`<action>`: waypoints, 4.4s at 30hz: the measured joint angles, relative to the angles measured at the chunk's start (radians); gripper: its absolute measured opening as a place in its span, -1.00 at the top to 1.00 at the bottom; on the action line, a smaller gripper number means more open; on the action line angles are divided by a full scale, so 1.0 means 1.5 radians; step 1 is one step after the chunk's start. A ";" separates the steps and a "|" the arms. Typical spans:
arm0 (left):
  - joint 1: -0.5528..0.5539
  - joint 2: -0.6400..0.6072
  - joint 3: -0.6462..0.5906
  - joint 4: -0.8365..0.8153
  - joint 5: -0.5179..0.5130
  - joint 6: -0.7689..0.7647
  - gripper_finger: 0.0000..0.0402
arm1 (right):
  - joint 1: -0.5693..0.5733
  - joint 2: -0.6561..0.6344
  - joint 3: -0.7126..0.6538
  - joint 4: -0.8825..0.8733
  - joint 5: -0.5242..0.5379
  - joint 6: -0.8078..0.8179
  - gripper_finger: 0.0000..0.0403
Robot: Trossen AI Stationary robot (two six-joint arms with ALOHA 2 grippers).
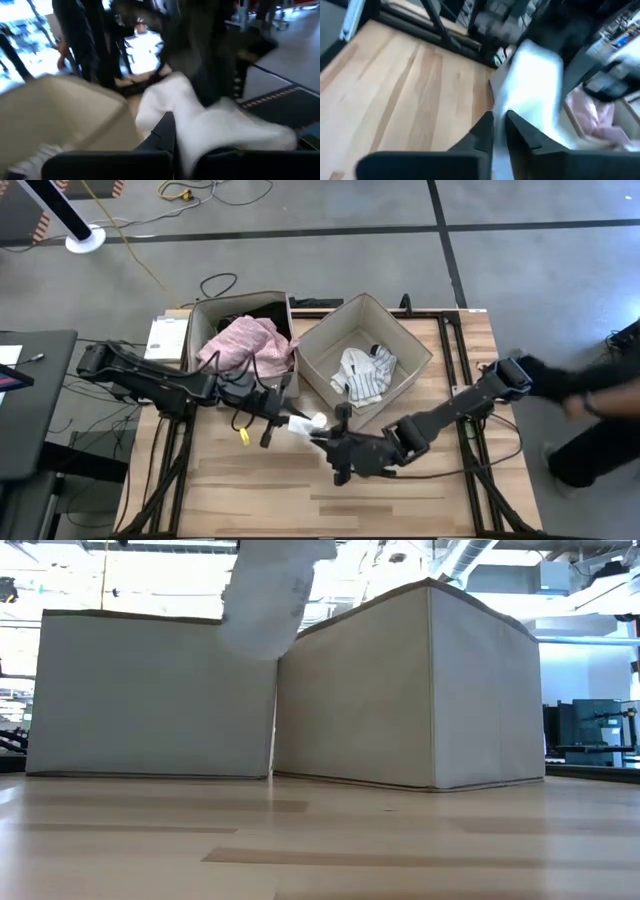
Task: Sort clothes
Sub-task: Put the white sock into the right laundry organizer, then return to Home Position
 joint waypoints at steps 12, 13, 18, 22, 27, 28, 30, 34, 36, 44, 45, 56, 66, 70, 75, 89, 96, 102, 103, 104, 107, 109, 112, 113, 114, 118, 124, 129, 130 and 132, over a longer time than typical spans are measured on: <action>0.062 0.000 0.151 -0.035 -0.066 0.131 0.99 | 0.124 0.000 0.000 -0.191 0.079 0.215 -0.11; 0.073 0.000 0.160 -0.035 -0.066 0.137 0.99 | 0.134 0.000 0.000 -0.205 0.079 0.236 -0.14; 0.133 0.013 0.191 -0.005 -0.063 0.149 0.99 | 0.186 0.000 0.000 -0.263 0.078 0.342 -0.18; 0.177 0.057 0.214 0.013 -0.041 0.138 1.00 | 0.224 0.000 -0.008 -0.271 0.077 0.400 -0.18; 0.214 0.152 0.269 0.014 -0.029 0.125 1.00 | 0.261 0.000 -0.033 -0.262 0.077 0.460 -0.19; 0.219 0.171 0.280 0.011 -0.028 0.125 0.99 | 0.265 0.000 -0.036 -0.263 0.077 0.474 -0.19; 0.231 0.212 0.310 0.013 -0.018 0.121 0.98 | 0.275 0.001 -0.044 -0.257 0.077 0.498 -0.19; 0.255 0.287 0.374 -0.012 0.022 0.091 0.97 | 0.290 0.001 -0.057 -0.243 0.077 0.532 -0.19; 0.267 0.323 0.403 -0.043 0.027 0.075 0.97 | 0.297 0.001 -0.069 -0.228 0.078 0.541 -0.19; 0.307 0.432 0.485 -0.175 0.049 0.000 0.88 | 0.321 0.001 -0.112 -0.157 0.080 0.556 -0.19; 0.310 0.439 0.486 -0.181 0.057 -0.012 0.84 | 0.324 0.001 -0.117 -0.149 0.080 0.557 -0.19; 0.336 0.443 0.487 -0.322 0.137 -0.083 0.14 | 0.327 0.001 -0.133 -0.151 0.097 0.564 -0.19; 0.292 0.375 0.542 -0.396 0.130 -0.005 -0.13 | 0.327 -0.005 -0.132 -0.140 0.147 0.469 -0.18; 0.246 0.302 0.543 -0.404 0.062 0.055 -0.12 | 0.321 -0.039 -0.132 -0.131 0.149 0.400 -0.12; 0.188 0.203 0.543 -0.461 0.009 0.091 -0.12 | 0.316 -0.108 -0.132 -0.109 0.147 0.274 -0.04; 0.014 0.023 0.541 -0.734 -0.259 0.058 -0.11 | 0.388 -0.327 -0.132 -0.210 0.095 0.118 0.05; -0.044 -0.070 0.515 -0.773 -0.373 -0.008 -0.11 | 0.434 -0.414 -0.133 -0.306 0.095 0.136 0.05; -0.077 -0.190 0.367 -0.769 -0.447 -0.110 -0.11 | 0.460 -0.517 -0.267 -0.243 0.097 0.154 0.05; -0.082 -0.210 0.336 -0.756 -0.451 -0.127 -0.11 | 0.462 -0.541 -0.301 -0.218 0.097 0.156 0.05; -0.089 -0.229 0.303 -0.737 -0.452 -0.141 -0.11 | 0.465 -0.566 -0.338 -0.185 0.098 0.156 0.05; -0.113 -0.279 0.201 -0.651 -0.451 -0.161 -0.11 | 0.478 -0.640 -0.438 -0.089 0.095 0.155 0.05; -0.133 -0.305 0.136 -0.592 -0.450 -0.163 -0.11 | 0.489 -0.684 -0.498 -0.035 0.093 0.150 0.05; -0.158 -0.332 0.054 -0.515 -0.449 -0.164 -0.11 | 0.505 -0.738 -0.582 0.055 0.080 0.109 0.05; -0.166 -0.338 0.031 -0.493 -0.443 -0.165 -0.11 | 0.508 -0.754 -0.606 0.093 0.062 0.086 0.05; -0.173 -0.344 0.009 -0.468 -0.428 -0.167 -0.11 | 0.509 -0.768 -0.632 0.134 0.041 0.060 0.05; -0.198 -0.353 -0.062 -0.372 -0.365 -0.182 -0.11 | 0.491 -0.809 -0.712 0.251 -0.029 -0.048 0.05; -0.233 -0.353 -0.154 -0.248 -0.359 -0.184 -0.11 | 0.395 -0.878 -0.795 0.296 -0.148 -0.091 0.05; -0.237 -0.365 -0.233 -0.150 -0.368 -0.172 -0.11 | 0.266 -0.936 -0.855 0.328 -0.297 -0.093 0.05; -0.235 -0.370 -0.246 -0.135 -0.368 -0.172 -0.11 | 0.239 -0.946 -0.865 0.333 -0.331 -0.087 0.05; -0.232 -0.380 -0.269 -0.116 -0.368 -0.172 -0.11 | 0.182 -0.965 -0.885 0.339 -0.386 -0.069 0.05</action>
